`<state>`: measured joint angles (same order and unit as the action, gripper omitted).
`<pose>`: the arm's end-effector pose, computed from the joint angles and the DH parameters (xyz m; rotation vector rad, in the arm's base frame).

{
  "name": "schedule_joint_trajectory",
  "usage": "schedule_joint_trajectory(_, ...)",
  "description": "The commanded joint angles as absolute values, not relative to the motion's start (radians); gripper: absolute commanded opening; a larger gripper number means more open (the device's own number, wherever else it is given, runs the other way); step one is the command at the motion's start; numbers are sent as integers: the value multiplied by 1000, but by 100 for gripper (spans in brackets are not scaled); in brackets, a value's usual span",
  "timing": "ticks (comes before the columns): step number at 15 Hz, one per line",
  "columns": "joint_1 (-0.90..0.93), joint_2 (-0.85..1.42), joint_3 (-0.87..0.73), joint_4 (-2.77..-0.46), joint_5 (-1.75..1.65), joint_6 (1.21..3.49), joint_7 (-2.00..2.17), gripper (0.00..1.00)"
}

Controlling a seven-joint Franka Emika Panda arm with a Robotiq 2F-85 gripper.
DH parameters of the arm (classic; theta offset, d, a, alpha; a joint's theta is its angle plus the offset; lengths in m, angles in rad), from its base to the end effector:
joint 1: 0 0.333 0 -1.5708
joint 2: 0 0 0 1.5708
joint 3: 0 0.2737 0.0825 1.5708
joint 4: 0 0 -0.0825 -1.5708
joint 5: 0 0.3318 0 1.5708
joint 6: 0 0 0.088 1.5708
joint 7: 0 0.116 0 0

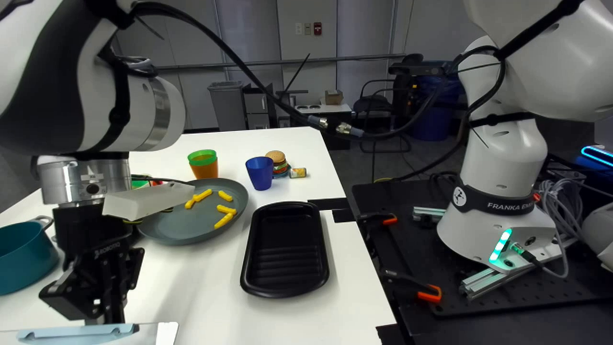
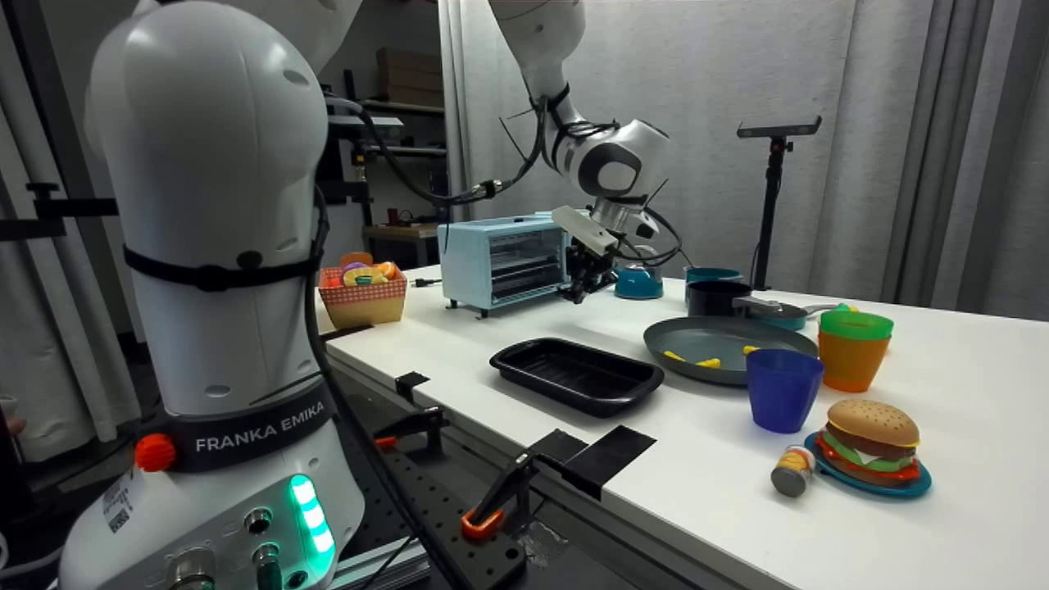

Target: Open the oven

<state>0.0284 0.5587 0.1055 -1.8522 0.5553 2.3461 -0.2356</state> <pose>0.5748 0.0862 0.2123 -2.7000 0.0715 0.0628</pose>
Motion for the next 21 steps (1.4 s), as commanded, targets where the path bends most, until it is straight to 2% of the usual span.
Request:
schedule_joint_trajectory(1,65,545,83,-1917,393,2382,-146,4)
schedule_joint_trajectory(5,63,539,97,-1918,352,2384,-104,4)
schedule_joint_trajectory(7,63,539,99,-1918,344,2386,-91,43)
schedule_joint_trajectory(15,64,535,85,-1930,300,2389,-71,100)
schedule_joint_trajectory(21,63,533,81,-1949,280,2411,-57,100)
